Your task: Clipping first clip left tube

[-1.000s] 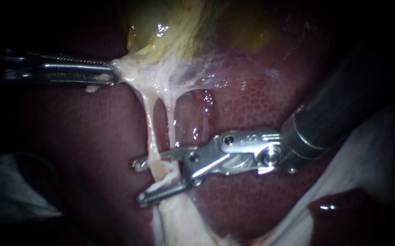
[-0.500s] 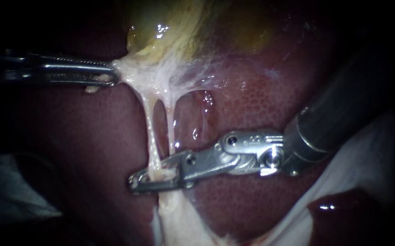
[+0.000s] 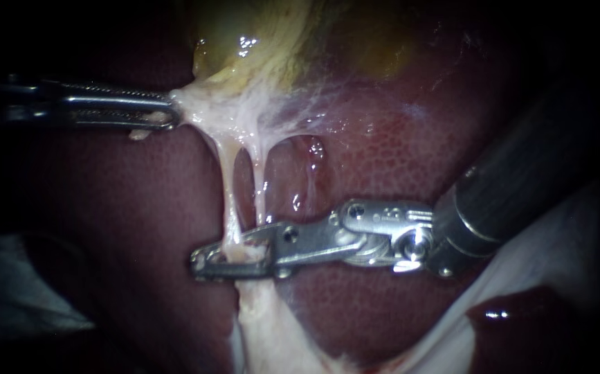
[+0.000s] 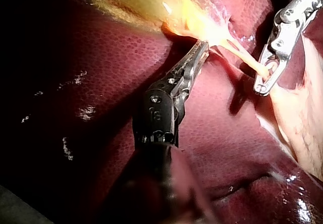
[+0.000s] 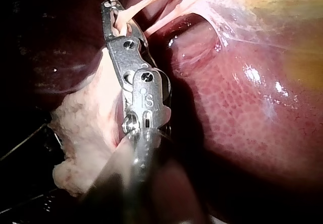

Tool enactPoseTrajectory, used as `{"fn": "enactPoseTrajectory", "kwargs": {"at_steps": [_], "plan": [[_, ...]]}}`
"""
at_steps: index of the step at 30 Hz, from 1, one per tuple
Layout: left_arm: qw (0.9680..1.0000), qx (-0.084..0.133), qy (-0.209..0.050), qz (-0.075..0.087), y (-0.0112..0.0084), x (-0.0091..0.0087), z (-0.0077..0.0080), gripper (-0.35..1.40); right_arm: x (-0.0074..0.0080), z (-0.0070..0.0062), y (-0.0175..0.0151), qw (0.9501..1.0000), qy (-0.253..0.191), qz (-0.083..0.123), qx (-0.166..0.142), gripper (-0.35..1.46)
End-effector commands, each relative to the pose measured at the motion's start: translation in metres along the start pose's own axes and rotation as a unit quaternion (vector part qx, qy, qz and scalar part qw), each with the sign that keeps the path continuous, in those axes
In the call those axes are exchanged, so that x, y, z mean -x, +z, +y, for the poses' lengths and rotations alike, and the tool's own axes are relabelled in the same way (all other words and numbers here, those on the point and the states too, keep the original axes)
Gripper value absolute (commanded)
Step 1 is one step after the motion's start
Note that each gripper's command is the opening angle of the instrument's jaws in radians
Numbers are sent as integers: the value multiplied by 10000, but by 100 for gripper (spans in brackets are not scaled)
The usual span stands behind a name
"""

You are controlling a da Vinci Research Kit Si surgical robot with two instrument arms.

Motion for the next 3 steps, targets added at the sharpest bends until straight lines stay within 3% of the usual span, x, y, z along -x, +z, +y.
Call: {"fn": "enactPoseTrajectory", "kwargs": {"at_steps": [1, 3], "plan": [[10000, -1, -1, 0, 0, 0, 0, -35, 1, 0, 0, 10000, 3, -5, -17, -35], [10000, -1, -1, 0, 1, 0, 0, -35, 1, 1, 0, 10000, 62, -13, -75, -35]]}}
